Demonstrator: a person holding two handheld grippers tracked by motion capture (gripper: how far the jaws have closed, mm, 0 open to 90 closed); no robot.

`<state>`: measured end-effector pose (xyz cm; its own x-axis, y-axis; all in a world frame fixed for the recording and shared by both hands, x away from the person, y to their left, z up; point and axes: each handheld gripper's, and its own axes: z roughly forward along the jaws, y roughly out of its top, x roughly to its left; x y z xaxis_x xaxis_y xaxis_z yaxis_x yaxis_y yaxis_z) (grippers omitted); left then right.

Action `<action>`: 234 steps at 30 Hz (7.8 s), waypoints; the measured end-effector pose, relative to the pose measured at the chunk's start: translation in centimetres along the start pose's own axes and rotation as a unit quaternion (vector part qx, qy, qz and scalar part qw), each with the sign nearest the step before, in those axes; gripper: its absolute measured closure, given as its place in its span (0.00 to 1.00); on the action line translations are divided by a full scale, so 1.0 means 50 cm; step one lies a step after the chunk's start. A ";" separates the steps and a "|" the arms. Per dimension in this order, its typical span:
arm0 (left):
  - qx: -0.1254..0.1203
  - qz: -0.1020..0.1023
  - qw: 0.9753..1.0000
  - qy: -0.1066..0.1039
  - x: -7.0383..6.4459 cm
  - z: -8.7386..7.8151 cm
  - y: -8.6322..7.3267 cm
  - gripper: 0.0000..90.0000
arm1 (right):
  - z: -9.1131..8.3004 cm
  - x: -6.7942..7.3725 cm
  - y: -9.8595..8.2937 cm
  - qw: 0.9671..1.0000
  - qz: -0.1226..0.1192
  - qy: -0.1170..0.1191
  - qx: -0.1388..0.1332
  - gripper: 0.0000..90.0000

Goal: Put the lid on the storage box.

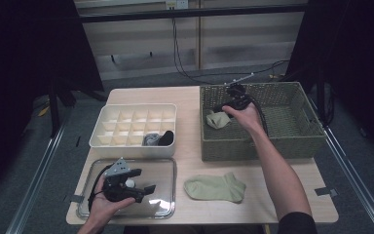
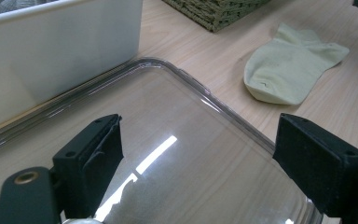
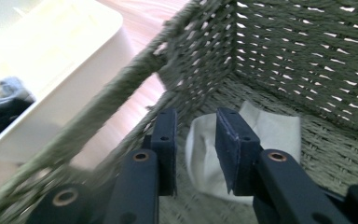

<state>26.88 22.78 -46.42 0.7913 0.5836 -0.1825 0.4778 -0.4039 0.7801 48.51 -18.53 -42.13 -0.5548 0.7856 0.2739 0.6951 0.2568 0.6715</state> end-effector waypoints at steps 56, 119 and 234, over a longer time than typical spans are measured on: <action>0.001 0.004 1.000 0.002 0.006 0.006 0.004 0.15 | 0.043 -0.031 0.001 0.997 0.034 -0.014 0.071 1.00; -0.001 0.019 1.000 -0.008 -0.009 0.023 0.010 0.13 | -0.236 0.063 -0.016 0.983 0.011 0.042 -0.177 1.00; -0.002 0.047 0.998 -0.050 -0.073 0.077 0.054 0.51 | -0.209 0.347 -0.248 0.969 -0.032 0.187 -0.158 1.00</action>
<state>26.75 16.84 -45.97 0.8667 0.4699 -0.1674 0.3987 -0.4508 0.7986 25.49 -13.97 -38.51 -0.7597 0.5005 0.4152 0.5122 0.0672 0.8562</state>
